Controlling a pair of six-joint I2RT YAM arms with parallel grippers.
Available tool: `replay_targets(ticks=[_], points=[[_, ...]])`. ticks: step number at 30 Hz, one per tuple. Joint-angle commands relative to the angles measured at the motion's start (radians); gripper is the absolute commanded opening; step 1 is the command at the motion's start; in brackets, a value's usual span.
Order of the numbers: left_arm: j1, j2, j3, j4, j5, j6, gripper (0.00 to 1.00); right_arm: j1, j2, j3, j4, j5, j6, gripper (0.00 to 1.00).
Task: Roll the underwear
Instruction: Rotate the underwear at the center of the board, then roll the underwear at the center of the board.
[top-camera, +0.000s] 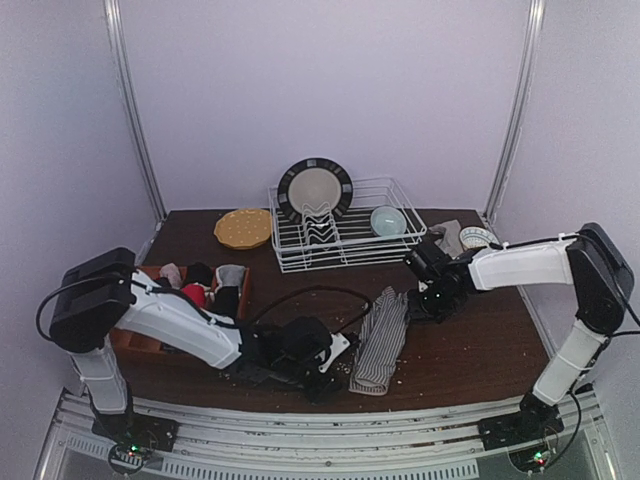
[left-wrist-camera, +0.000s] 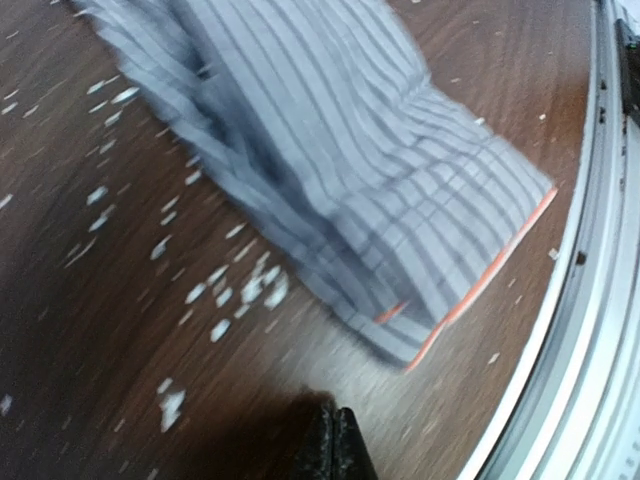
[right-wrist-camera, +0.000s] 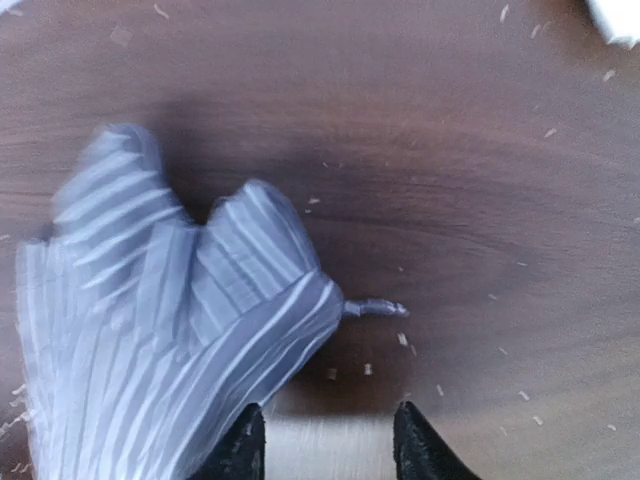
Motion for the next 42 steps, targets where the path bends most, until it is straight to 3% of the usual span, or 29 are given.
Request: replay_targets(ticks=[1, 7, 13, 20, 25, 32, 42], points=[[0.003, -0.137, -0.071, -0.066, -0.112, -0.019, 0.04, 0.069, -0.219, -0.035, -0.08, 0.014, -0.03, 0.45], [0.003, -0.204, -0.04, -0.085, -0.171, -0.009, 0.09, 0.278, -0.327, -0.124, 0.056, -0.186, -0.059, 0.37], [0.004, -0.211, -0.045, -0.063, -0.254, -0.063, 0.07, 0.438, -0.236, -0.145, 0.127, -0.181, -0.135, 0.36], [0.006, -0.221, -0.077, -0.081, -0.276, -0.108, 0.07, 0.524, -0.151, -0.136, 0.113, -0.243, -0.216, 0.36], [0.006, -0.211, -0.09, -0.066, -0.283, -0.128, 0.07, 0.556, -0.137, -0.131, 0.069, -0.224, -0.244, 0.43], [0.006, -0.232, -0.116, -0.066, -0.32, -0.153, 0.07, 0.586, -0.159, -0.114, 0.057, -0.114, -0.273, 0.62], [0.006, -0.276, -0.166, -0.066, -0.371, -0.184, 0.08, 0.626, -0.034, -0.089, 0.061, -0.025, -0.31, 0.64]])
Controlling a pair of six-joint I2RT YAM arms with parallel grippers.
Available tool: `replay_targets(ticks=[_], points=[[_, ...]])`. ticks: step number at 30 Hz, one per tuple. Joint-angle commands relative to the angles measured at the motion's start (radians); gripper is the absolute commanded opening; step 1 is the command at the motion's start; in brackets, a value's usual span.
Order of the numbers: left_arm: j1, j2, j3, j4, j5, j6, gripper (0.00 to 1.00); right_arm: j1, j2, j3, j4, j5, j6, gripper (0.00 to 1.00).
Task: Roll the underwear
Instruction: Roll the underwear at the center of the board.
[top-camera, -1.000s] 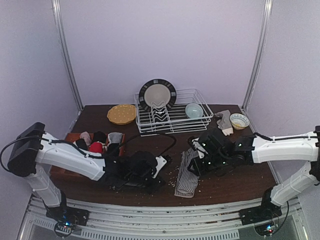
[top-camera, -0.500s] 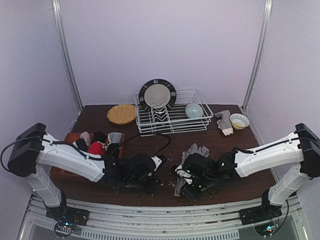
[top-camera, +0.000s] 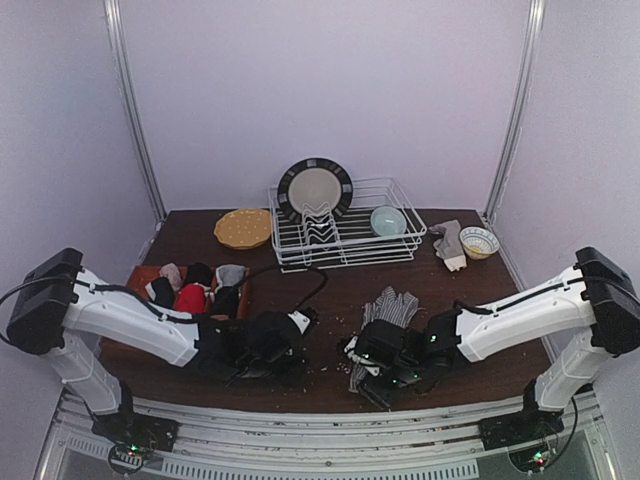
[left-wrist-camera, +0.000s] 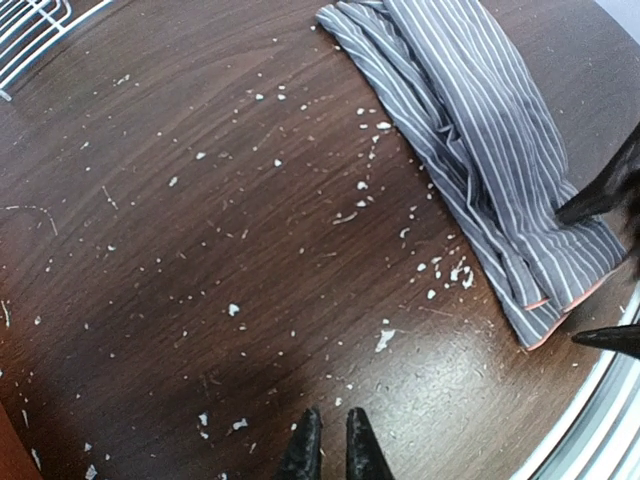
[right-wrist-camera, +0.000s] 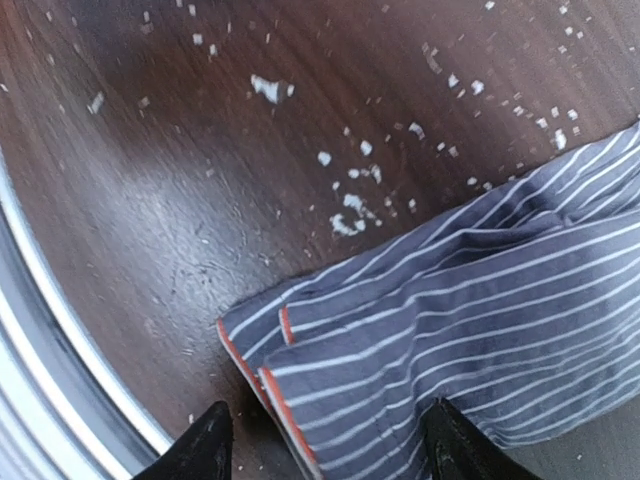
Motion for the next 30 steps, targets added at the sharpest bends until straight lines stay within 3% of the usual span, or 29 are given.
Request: replay_targets(ticks=[1, 7, 17, 18, 20, 22, 30], points=[[0.005, -0.033, -0.021, 0.029, -0.032, -0.023, 0.08, 0.033, 0.048, 0.017, -0.021, 0.051, -0.024, 0.63], [0.005, -0.029, -0.022, 0.033, -0.031, -0.011, 0.08, 0.05, 0.094, 0.026, -0.06, 0.083, -0.014, 0.58], [0.005, -0.025, -0.028, 0.042, -0.045, -0.012, 0.08, 0.065, 0.123, 0.005, -0.106, 0.134, 0.032, 0.31], [0.005, -0.024, -0.028, 0.041, -0.046, -0.013, 0.08, 0.066, 0.118, 0.001, -0.102, 0.129, 0.035, 0.33], [0.005, -0.024, -0.027, 0.039, -0.048, -0.011, 0.08, 0.073, 0.101, -0.008, -0.093, 0.125, 0.039, 0.48], [0.006, -0.024, -0.029, 0.039, -0.049, -0.01, 0.08, 0.098, 0.052, -0.028, -0.059, 0.12, 0.026, 0.55], [0.006, -0.019, -0.026, 0.041, -0.049, -0.013, 0.08, 0.138, 0.04, -0.004, -0.059, 0.207, -0.017, 0.59]])
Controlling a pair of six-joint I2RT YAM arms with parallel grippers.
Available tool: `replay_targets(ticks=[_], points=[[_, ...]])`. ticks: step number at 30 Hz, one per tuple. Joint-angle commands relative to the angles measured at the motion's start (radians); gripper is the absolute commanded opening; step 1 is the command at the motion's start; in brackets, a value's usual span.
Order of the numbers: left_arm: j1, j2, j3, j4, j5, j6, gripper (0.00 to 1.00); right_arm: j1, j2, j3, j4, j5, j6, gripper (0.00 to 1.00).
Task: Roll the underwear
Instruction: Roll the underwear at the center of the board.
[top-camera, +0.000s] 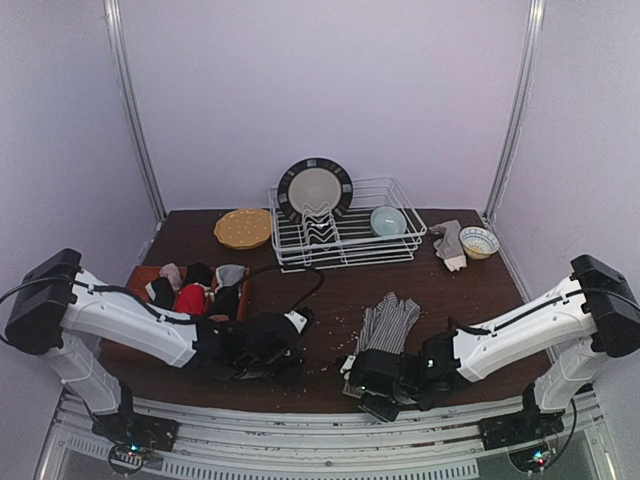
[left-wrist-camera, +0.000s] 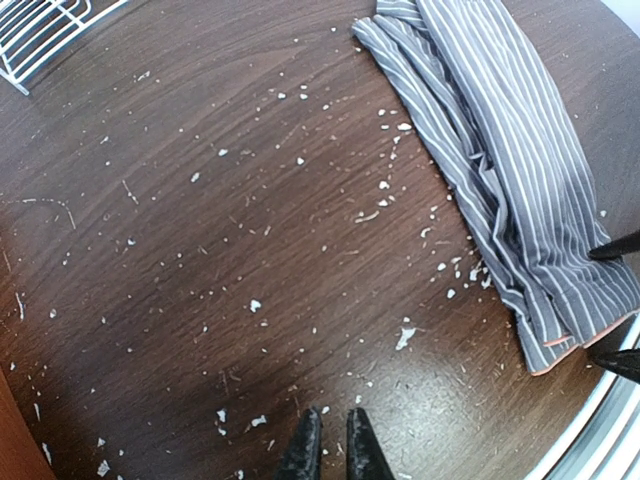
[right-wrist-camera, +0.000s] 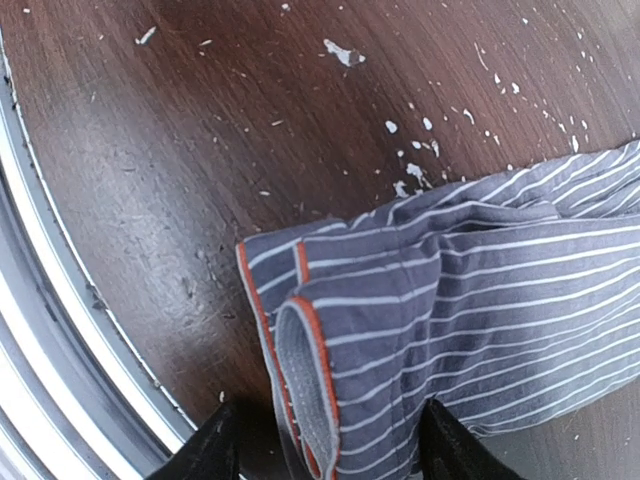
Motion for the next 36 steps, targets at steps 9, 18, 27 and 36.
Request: replay_targets(ticks=[9, 18, 27, 36], points=[[0.006, -0.006, -0.011, 0.034, -0.01, -0.01, 0.08, 0.018, 0.136, 0.053, -0.102, 0.101, -0.014, 0.5], [0.006, -0.027, -0.006, 0.025, -0.024, 0.005, 0.08, 0.018, 0.175, 0.05, -0.119, 0.064, 0.057, 0.12], [0.006, -0.111, -0.053, 0.123, -0.047, 0.137, 0.04, -0.085, -0.057, -0.042, -0.003, -0.316, 0.088, 0.0], [0.007, -0.157, -0.127, 0.447, 0.233, 0.489, 0.67, -0.288, -0.197, -0.135, 0.09, -0.661, 0.163, 0.0]])
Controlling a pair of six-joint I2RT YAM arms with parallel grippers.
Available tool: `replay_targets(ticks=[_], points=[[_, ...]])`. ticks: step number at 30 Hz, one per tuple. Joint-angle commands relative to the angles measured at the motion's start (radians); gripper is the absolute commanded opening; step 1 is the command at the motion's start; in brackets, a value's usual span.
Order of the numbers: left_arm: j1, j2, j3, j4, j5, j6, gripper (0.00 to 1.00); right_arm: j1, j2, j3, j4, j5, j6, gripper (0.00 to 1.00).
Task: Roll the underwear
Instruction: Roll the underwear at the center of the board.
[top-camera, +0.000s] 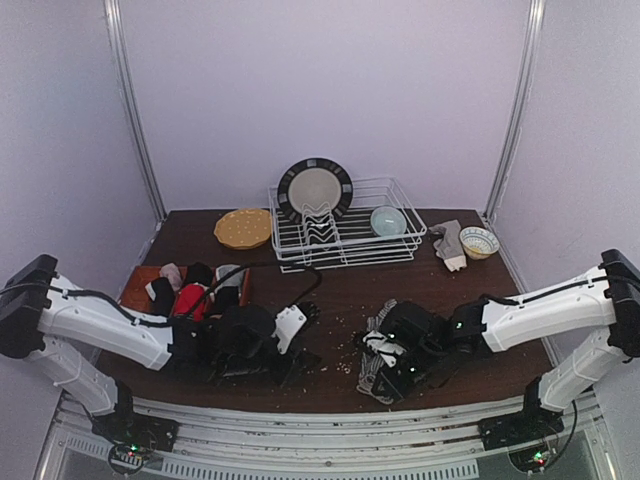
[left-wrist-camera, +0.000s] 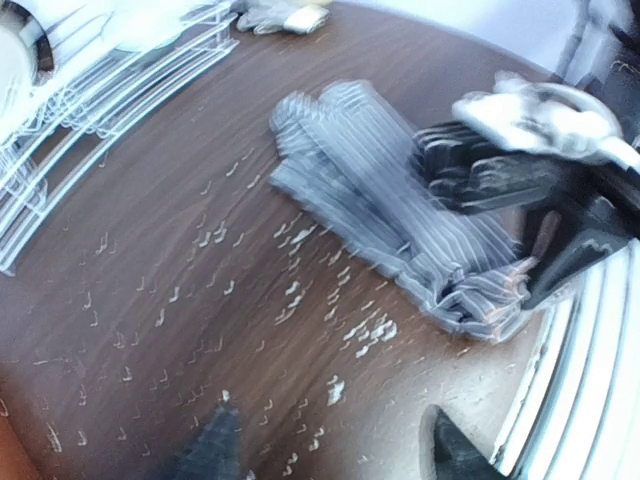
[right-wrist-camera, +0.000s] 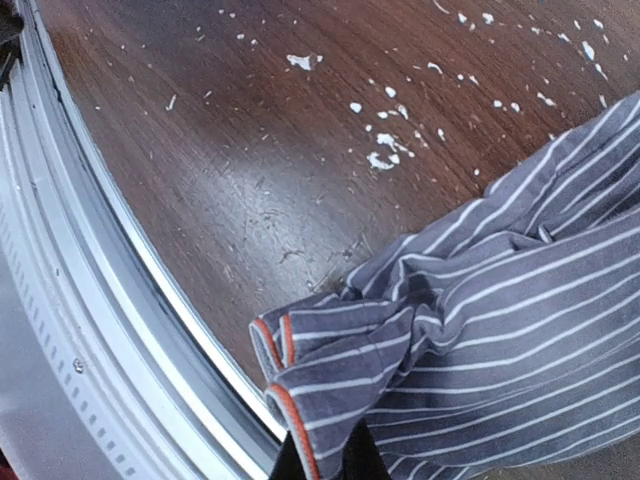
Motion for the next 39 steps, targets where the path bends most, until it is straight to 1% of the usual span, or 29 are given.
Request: replay_targets(ticks=[1, 2, 4, 5, 6, 7, 10, 12, 17, 20, 24, 28, 31, 36, 38, 39], points=[[0.004, -0.018, -0.031, 0.259, 0.184, 0.213, 0.74, -0.069, -0.048, -0.053, 0.048, -0.226, 0.062, 0.0], [0.004, -0.014, -0.053, 0.327, 0.219, 0.248, 0.8, -0.089, -0.058, -0.064, 0.062, -0.255, 0.074, 0.0], [0.004, 0.008, -0.113, 0.517, 0.279, 0.332, 0.96, -0.128, -0.078, -0.092, 0.092, -0.302, 0.096, 0.0], [0.005, 0.032, -0.146, 0.61, 0.302, 0.381, 0.97, -0.143, -0.085, -0.105, 0.105, -0.321, 0.107, 0.0], [0.008, 0.056, -0.162, 0.661, 0.334, 0.432, 0.98, -0.156, -0.089, -0.116, 0.121, -0.34, 0.115, 0.0], [0.02, 0.085, -0.157, 0.663, 0.395, 0.465, 0.98, -0.166, -0.092, -0.127, 0.133, -0.353, 0.123, 0.0], [0.068, 0.186, -0.065, 0.563, 0.567, 0.525, 0.98, -0.186, -0.088, -0.145, 0.149, -0.368, 0.124, 0.0], [0.081, 0.245, -0.014, 0.543, 0.658, 0.555, 0.97, -0.196, -0.082, -0.151, 0.155, -0.375, 0.124, 0.0], [0.083, 0.373, 0.134, 0.398, 0.767, 0.667, 0.94, -0.221, -0.086, -0.175, 0.205, -0.408, 0.143, 0.0], [0.084, 0.44, 0.198, 0.361, 0.796, 0.704, 0.93, -0.235, -0.088, -0.181, 0.219, -0.425, 0.146, 0.0], [0.095, 0.479, 0.246, 0.323, 0.854, 0.707, 0.91, -0.237, -0.093, -0.182, 0.218, -0.426, 0.138, 0.0], [0.099, 0.516, 0.301, 0.239, 0.901, 0.738, 0.87, -0.238, -0.085, -0.178, 0.213, -0.421, 0.126, 0.0], [0.101, 0.538, 0.328, 0.206, 0.889, 0.757, 0.86, -0.238, -0.081, -0.181, 0.215, -0.42, 0.124, 0.0], [0.104, 0.565, 0.354, 0.207, 0.856, 0.762, 0.85, -0.236, -0.091, -0.185, 0.213, -0.416, 0.126, 0.0], [0.104, 0.574, 0.372, 0.191, 0.857, 0.766, 0.81, -0.236, -0.091, -0.184, 0.216, -0.418, 0.127, 0.0], [0.104, 0.58, 0.381, 0.184, 0.86, 0.768, 0.77, -0.237, -0.089, -0.185, 0.215, -0.418, 0.127, 0.0]])
